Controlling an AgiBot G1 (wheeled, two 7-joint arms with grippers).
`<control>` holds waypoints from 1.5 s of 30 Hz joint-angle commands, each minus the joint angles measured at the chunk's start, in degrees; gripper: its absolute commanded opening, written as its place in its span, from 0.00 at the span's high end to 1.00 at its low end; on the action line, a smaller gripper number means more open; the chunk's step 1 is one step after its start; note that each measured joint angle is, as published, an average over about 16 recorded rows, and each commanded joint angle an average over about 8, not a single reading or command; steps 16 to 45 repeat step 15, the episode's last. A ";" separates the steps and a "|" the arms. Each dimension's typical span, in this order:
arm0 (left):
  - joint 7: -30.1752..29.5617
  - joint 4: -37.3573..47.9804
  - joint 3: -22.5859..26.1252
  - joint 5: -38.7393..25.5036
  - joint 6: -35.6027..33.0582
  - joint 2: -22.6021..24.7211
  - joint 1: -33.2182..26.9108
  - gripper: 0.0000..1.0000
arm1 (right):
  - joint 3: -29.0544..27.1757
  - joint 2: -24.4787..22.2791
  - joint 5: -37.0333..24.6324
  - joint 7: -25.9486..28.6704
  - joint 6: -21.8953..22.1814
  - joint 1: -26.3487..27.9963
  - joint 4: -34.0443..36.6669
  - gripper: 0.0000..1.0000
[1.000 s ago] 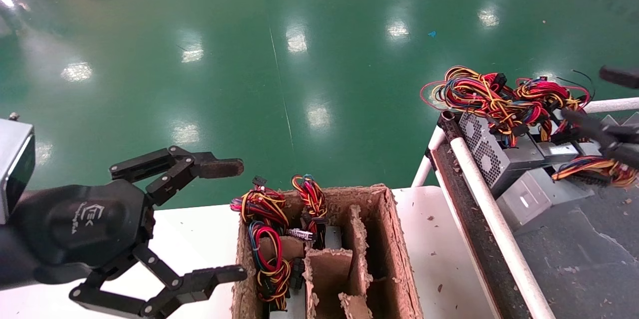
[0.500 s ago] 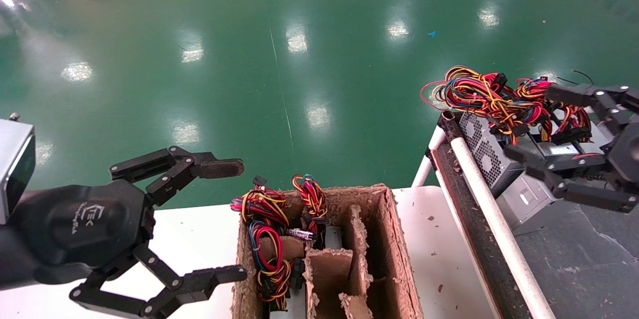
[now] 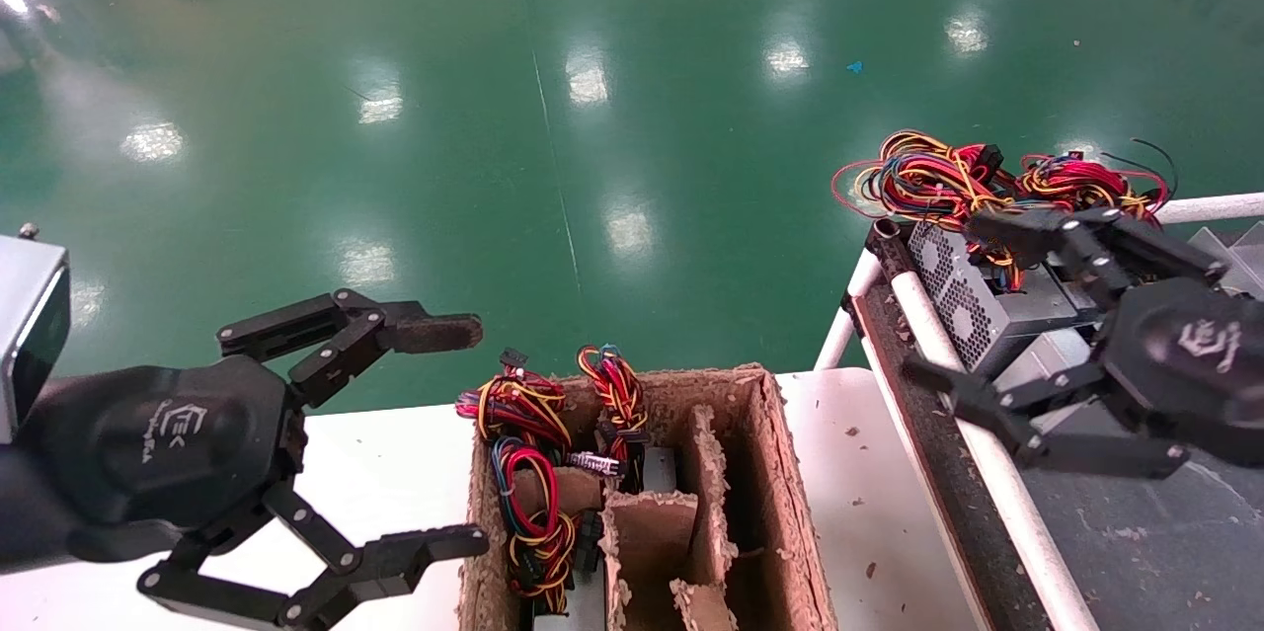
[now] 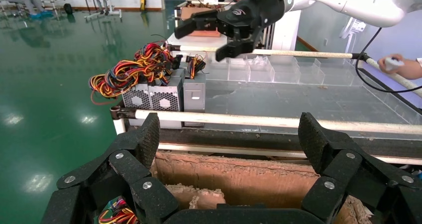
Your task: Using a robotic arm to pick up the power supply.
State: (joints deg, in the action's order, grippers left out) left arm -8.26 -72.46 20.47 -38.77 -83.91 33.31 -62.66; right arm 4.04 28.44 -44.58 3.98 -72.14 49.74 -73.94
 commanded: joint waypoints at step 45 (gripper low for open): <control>0.00 0.00 0.01 0.01 0.00 0.00 0.00 0.00 | 6.69 3.67 1.52 3.78 -7.57 6.60 0.20 0.00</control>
